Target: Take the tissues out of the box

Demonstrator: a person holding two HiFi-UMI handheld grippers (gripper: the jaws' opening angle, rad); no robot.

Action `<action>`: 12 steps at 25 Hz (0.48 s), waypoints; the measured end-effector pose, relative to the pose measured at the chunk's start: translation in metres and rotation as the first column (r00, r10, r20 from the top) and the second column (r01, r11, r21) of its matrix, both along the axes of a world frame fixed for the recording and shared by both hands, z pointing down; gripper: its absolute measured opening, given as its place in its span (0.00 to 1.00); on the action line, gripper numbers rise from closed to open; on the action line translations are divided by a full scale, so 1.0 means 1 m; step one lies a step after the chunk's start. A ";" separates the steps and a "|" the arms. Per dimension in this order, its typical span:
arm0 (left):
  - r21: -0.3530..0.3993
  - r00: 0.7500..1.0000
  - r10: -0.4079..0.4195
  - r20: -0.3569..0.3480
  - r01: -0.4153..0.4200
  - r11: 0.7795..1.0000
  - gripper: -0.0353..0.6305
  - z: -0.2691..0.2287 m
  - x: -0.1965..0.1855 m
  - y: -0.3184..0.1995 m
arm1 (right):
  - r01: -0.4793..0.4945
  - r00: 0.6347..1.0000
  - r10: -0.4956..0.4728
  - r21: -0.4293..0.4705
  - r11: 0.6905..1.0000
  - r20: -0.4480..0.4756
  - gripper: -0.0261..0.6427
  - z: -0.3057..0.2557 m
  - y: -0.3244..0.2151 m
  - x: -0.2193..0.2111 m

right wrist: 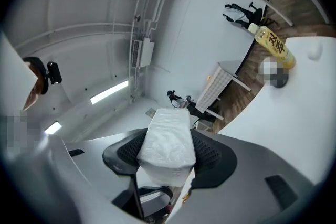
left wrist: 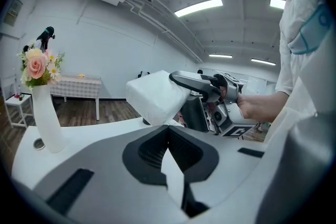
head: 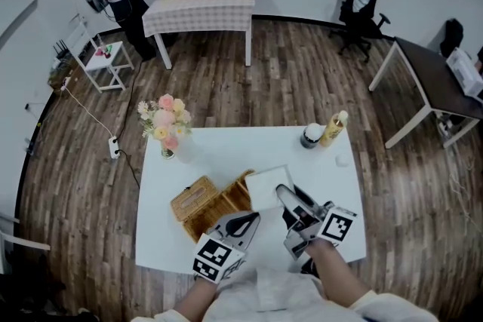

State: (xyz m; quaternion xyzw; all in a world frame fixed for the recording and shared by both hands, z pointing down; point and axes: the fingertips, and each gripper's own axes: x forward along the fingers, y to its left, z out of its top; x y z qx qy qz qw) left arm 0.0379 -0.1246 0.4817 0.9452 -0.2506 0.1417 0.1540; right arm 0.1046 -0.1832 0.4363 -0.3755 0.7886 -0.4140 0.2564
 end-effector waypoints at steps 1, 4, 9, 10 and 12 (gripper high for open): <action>0.006 1.000 0.000 -0.004 0.000 1.000 0.06 -0.001 0.000 -0.001 | 0.003 1.000 -0.003 -0.007 1.000 0.017 0.43 0.000 0.000 -0.001; 0.001 1.000 0.006 -0.019 -0.006 1.000 0.06 -0.003 -0.001 0.000 | 0.000 0.999 0.001 -0.020 1.000 0.044 0.43 -0.001 0.001 -0.001; -0.013 0.999 0.024 -0.024 -0.025 1.000 0.06 -0.004 -0.001 0.004 | 0.000 0.999 0.000 -0.014 1.000 0.047 0.43 -0.004 -0.001 -0.008; -0.013 0.999 0.027 -0.022 -0.028 1.000 0.06 -0.004 -0.001 0.004 | 0.002 0.999 -0.002 -0.016 1.000 0.046 0.43 -0.004 -0.002 -0.010; -0.015 0.999 0.034 -0.021 -0.034 0.999 0.06 -0.003 -0.001 0.006 | 0.005 0.999 -0.004 -0.017 1.000 0.046 0.43 -0.003 -0.001 -0.012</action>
